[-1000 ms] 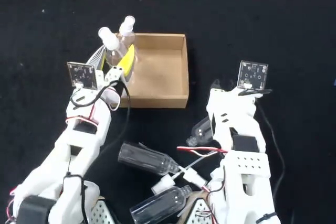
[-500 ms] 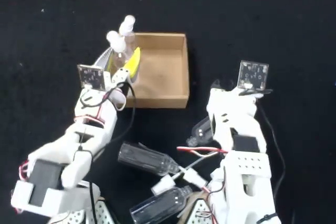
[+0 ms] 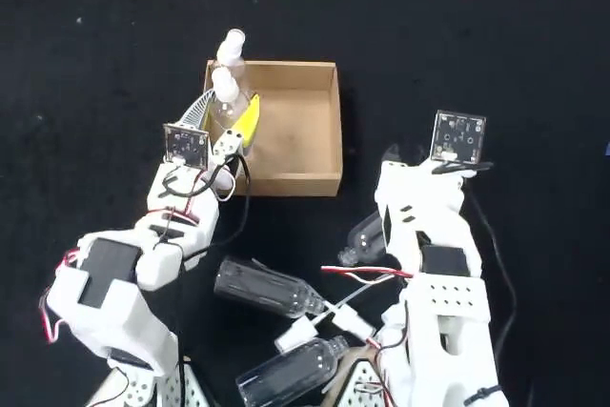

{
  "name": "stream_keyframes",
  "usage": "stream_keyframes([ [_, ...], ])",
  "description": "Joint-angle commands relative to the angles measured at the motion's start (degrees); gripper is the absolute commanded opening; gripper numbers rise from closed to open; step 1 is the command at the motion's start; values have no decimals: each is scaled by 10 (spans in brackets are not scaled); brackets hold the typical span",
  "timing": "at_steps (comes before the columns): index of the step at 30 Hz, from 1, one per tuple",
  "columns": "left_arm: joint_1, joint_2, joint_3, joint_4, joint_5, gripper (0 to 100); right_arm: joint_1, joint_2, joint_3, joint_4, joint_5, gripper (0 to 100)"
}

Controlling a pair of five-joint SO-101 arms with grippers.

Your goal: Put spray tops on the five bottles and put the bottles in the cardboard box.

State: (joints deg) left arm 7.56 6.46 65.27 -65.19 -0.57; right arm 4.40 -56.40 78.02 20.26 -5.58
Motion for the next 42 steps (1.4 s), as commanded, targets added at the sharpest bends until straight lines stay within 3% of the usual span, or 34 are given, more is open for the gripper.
stream_keyframes([
  [1,-3,15,-45,-18,-4,120,18,1,-7,-18,6,120],
  [35,-27,24,-58,-13,2,120,18,0,-7,-18,6,120],
  [42,-34,98,-93,-18,0,120,18,0,-7,-18,6,120],
])
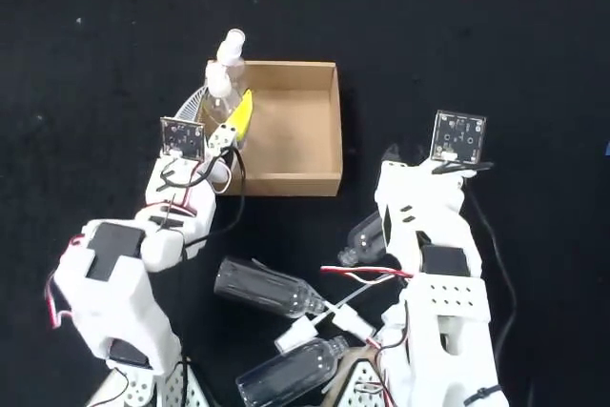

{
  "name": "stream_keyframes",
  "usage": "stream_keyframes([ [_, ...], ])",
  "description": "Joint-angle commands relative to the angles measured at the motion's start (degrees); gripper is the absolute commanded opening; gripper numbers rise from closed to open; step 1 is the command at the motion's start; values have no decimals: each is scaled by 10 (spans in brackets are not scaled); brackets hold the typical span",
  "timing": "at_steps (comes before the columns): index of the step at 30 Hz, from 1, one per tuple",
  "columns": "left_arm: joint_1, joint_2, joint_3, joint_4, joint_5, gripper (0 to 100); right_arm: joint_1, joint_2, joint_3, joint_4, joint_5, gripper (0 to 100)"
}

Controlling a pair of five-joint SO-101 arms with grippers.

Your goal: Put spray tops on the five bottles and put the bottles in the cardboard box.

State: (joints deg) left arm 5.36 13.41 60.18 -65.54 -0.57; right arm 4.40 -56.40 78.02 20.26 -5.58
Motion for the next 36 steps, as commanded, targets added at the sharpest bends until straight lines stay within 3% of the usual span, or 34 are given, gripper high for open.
stream_keyframes([
  [1,-14,38,-45,-20,2,120,18,0,-7,-18,6,120],
  [6,-12,60,-29,-105,0,121,18,0,-7,-18,6,120],
  [19,-12,60,-31,-91,-3,125,18,0,-7,-19,7,120],
  [25,-15,62,-29,-90,2,218,18,0,-7,-19,7,120],
  [36,-15,62,-27,-90,-3,218,18,0,-7,-19,7,120],
])
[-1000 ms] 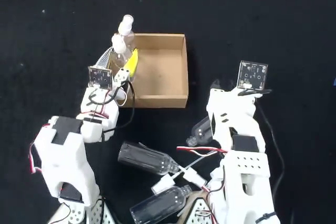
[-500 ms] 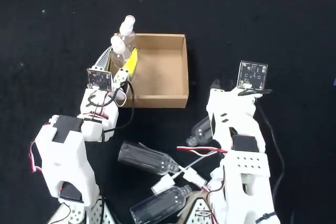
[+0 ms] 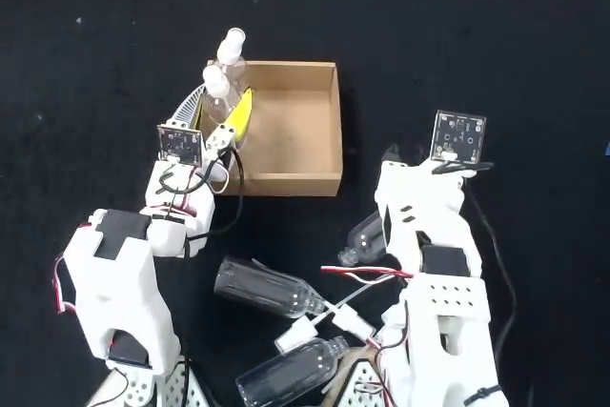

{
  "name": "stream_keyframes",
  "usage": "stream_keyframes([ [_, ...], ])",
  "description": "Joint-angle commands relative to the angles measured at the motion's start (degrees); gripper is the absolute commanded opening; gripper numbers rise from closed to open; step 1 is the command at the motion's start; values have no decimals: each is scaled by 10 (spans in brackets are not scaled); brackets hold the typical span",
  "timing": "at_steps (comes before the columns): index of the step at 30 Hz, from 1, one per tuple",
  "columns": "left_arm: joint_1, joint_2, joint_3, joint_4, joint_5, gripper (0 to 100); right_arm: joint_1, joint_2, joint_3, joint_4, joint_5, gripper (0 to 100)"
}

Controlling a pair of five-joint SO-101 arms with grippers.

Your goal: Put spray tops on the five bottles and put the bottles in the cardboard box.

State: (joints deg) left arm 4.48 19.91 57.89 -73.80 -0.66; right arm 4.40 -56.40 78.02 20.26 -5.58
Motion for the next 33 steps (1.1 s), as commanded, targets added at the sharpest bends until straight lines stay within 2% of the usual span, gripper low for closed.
stream_keyframes([
  [1,-7,-4,-4,-7,-2,218,18,0,-7,-19,7,120],
  [13,-7,-4,-7,-7,-3,220,18,0,-7,-19,7,120],
  [19,-7,-4,-3,-7,-3,317,18,0,-7,-19,7,120],
  [23,-7,-4,-3,-7,-3,289,18,0,-7,-19,7,120],
  [33,-7,-18,-2,-9,-3,289,18,0,-7,-19,7,120],
])
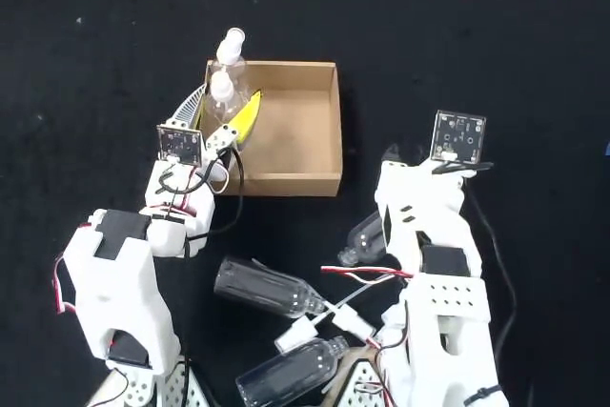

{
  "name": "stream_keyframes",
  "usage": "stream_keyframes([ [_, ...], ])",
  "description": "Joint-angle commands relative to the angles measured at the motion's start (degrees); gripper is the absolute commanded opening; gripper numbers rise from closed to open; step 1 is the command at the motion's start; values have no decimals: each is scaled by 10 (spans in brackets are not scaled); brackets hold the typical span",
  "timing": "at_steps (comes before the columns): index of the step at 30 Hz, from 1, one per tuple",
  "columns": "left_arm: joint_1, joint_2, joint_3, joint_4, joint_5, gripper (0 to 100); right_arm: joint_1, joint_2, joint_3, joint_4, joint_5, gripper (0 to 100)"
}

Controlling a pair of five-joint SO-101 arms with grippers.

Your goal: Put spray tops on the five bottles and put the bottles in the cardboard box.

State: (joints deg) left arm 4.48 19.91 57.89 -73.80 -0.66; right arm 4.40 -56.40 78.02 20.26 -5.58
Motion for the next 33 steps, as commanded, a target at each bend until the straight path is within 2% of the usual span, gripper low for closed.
stream_keyframes([
  [1,-7,-28,0,-8,-1,288,18,0,-7,-19,7,120],
  [6,-7,-100,27,9,-2,285,18,0,-7,-19,7,120],
  [12,-16,-188,26,199,3,289,18,0,-6,-19,7,120],
  [22,-20,-306,26,356,-2,289,18,0,-6,-19,7,120],
  [28,-22,-375,6,518,-1,286,17,0,-5,-19,7,120],
  [33,-42,-407,-49,701,2,285,15,0,-5,-19,7,120],
])
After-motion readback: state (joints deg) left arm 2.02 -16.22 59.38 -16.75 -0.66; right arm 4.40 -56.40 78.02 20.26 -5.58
